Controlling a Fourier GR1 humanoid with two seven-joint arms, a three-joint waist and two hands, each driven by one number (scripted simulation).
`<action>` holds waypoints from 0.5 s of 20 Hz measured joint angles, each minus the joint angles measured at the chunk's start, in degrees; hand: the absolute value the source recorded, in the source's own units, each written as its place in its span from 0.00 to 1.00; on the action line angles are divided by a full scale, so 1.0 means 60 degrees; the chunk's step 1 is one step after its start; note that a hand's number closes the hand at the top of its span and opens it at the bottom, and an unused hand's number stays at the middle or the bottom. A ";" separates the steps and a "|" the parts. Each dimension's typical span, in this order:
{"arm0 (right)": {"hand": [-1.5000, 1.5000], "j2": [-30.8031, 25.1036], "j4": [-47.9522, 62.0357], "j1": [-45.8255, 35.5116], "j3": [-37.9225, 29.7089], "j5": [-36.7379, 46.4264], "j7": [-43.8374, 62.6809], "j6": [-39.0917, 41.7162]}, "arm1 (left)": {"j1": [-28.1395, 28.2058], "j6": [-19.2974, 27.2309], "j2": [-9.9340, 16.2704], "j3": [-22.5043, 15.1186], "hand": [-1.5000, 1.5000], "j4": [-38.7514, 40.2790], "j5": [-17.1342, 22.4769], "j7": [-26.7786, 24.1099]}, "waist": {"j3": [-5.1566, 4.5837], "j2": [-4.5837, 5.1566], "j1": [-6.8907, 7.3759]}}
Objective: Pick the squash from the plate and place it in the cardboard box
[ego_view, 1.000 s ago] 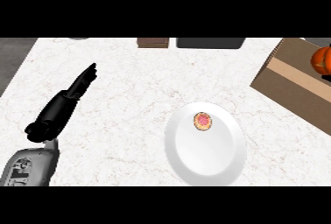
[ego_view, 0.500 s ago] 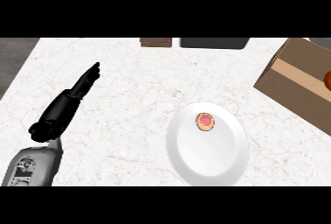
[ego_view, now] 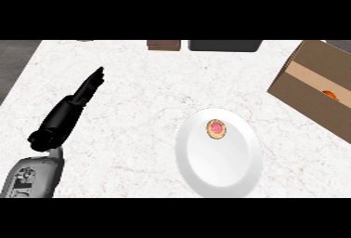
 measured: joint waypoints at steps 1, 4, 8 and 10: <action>0.00 0.0060 0.0187 -0.0133 -0.0460 -0.0459 0.0031 0.0115 | 0.0033 0.0042 -0.0044 -0.0017 0.50 0.0001 -0.0020 -0.0018 | 0.0004 -0.0010 -0.0021; 0.00 0.0011 0.0854 -0.0455 -0.1818 -0.1760 0.0445 0.0488 | 0.0089 0.0023 -0.0002 0.0032 0.50 -0.0040 0.0008 -0.0018 | 0.0007 -0.0021 -0.0045; 0.00 -0.0356 0.1703 -0.0703 -0.3192 -0.3015 0.1318 0.0817 | 0.0032 -0.0010 -0.0036 -0.0002 0.50 -0.0100 0.0039 0.0022 | 0.0005 0.0031 0.0014; 0.00 -0.0638 0.1997 -0.0714 -0.3679 -0.3463 0.1693 0.0914 | -0.0019 0.0038 -0.0104 -0.0057 0.50 -0.0132 0.0000 0.0112 | 0.0007 0.0057 0.0050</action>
